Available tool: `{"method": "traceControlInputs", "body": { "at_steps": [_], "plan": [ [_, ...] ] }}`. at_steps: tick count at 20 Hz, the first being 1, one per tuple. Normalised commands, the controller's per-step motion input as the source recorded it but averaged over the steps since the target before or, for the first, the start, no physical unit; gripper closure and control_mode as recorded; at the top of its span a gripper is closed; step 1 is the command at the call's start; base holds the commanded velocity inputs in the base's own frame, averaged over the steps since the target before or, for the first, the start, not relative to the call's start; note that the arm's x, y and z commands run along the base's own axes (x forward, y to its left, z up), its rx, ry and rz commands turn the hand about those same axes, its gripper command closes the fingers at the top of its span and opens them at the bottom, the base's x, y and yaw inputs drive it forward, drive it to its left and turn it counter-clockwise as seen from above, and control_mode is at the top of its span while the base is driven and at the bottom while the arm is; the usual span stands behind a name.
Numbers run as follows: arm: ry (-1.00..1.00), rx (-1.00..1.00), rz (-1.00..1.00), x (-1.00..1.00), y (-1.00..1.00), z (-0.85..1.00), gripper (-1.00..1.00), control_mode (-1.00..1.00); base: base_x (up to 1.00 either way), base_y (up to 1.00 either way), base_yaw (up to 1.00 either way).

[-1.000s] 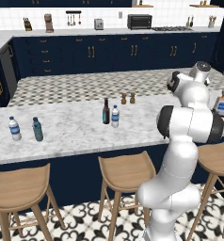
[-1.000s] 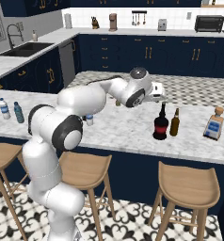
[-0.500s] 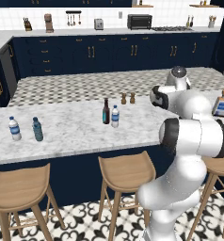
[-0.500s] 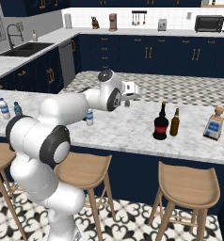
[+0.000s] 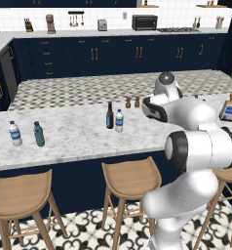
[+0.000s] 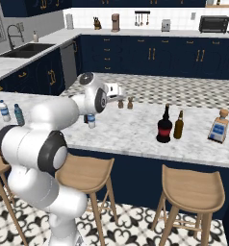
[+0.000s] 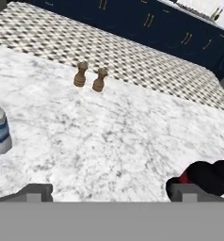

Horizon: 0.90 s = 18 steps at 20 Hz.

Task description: Move the plastic bottles in the middle to the plastics group, and the glass bottles in the middle to the glass group.

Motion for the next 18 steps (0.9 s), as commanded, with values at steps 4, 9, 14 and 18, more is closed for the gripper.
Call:
{"method": "traceControlInputs", "body": {
  "at_steps": [4, 9, 14, 18],
  "plan": [
    [0.04, 0.00, 0.05, 0.00, 0.70, 0.01, -1.00, -1.00, 0.00, 0.00, 0.00],
    [0.08, 0.00, 0.05, 0.00, 0.74, 0.03, -1.00, -1.00, 0.00, 0.00, 0.00],
    [0.01, 0.01, 0.07, 0.00, 0.54, 0.00, -1.00, -1.00, 0.00, 0.00, 0.00],
    [0.10, 0.07, 0.14, -0.12, 0.16, 0.00, -1.00, -1.00, 0.00, 0.00, 0.00]
  ]
}}
